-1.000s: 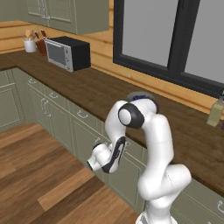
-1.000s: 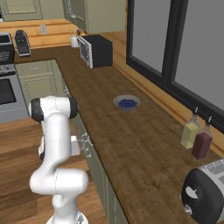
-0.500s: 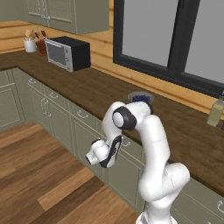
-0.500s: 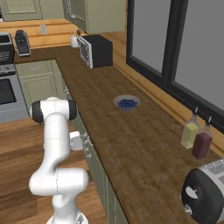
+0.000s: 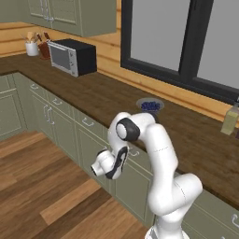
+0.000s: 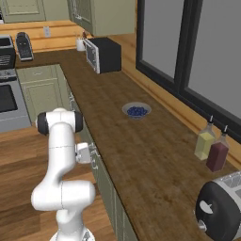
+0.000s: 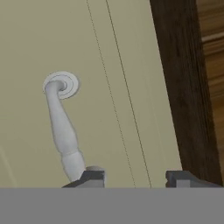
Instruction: Take a straw from the drawer in front and place it inside the glass cup on the dining counter.
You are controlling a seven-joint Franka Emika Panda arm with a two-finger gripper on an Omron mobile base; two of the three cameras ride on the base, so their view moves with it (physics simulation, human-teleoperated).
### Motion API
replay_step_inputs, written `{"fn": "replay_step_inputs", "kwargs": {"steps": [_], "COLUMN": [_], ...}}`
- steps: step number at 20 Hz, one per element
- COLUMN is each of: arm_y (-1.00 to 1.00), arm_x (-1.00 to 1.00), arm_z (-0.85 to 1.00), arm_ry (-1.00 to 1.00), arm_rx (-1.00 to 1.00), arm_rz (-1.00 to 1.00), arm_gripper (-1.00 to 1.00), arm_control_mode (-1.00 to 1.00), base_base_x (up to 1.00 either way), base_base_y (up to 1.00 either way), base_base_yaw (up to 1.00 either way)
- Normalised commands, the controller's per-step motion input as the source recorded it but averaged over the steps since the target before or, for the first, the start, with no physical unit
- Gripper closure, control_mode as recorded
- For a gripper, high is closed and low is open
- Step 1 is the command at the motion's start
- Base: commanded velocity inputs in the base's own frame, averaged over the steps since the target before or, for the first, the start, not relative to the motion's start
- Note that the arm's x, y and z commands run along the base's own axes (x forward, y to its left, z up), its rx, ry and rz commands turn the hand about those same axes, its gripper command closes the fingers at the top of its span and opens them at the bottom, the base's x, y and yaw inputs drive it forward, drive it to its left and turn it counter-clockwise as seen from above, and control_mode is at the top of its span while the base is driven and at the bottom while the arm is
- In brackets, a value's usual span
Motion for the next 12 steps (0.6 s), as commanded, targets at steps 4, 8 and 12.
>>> {"fn": "replay_step_inputs", "kwargs": {"steps": [4,8,12], "arm_y": [0.00,0.00,0.00], "arm_x": [0.11,0.00,0.00], "arm_z": [-0.33,-0.20,-0.13], "arm_ry": [0.05,0.02,0.02], "arm_rx": [0.00,0.00,0.01], "arm_rz": [0.00,0.00,0.00], "arm_gripper": [-1.00,-1.00,-1.00], "arm_control_mode": [-1.00,-1.00,-1.00], "base_base_x": [0.00,0.00,0.00], "base_base_y": [0.00,0.00,0.00], "base_base_yaw": [0.00,0.00,0.00]}}
